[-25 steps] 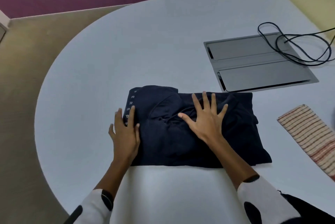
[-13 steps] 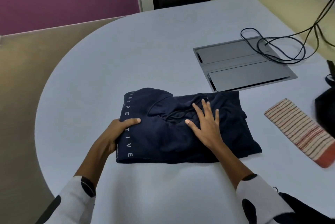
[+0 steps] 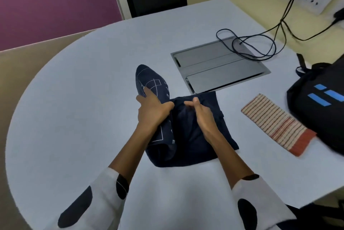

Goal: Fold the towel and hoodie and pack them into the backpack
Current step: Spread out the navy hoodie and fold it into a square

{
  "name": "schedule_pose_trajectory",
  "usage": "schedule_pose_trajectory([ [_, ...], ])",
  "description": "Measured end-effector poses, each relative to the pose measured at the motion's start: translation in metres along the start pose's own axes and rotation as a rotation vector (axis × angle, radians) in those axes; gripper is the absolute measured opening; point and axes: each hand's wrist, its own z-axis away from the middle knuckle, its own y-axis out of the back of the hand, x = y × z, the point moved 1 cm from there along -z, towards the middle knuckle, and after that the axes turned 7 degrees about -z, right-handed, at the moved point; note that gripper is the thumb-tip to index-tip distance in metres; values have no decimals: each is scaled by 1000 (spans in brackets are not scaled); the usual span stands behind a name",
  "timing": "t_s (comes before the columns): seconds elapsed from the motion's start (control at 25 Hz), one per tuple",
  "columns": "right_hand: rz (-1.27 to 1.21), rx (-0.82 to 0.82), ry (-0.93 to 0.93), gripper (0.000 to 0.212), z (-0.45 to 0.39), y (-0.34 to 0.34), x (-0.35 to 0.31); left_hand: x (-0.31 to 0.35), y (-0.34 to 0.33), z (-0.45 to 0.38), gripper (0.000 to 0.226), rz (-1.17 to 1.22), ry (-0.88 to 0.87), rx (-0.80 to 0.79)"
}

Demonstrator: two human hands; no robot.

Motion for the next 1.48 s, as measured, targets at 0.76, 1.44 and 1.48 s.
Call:
schedule_pose_trajectory([
  [0.76,-366,41,-224,22,-35,114,42,33,-138,7,76,-291,-696,-139],
  [1.44,1001,3,236,75,-66,42,48,-31,-140,-36,140,-727,-588,-211],
  [1.48,1002,15,179,77,-74,43,47,-36,-138,-37,140,-683,-615,-227],
])
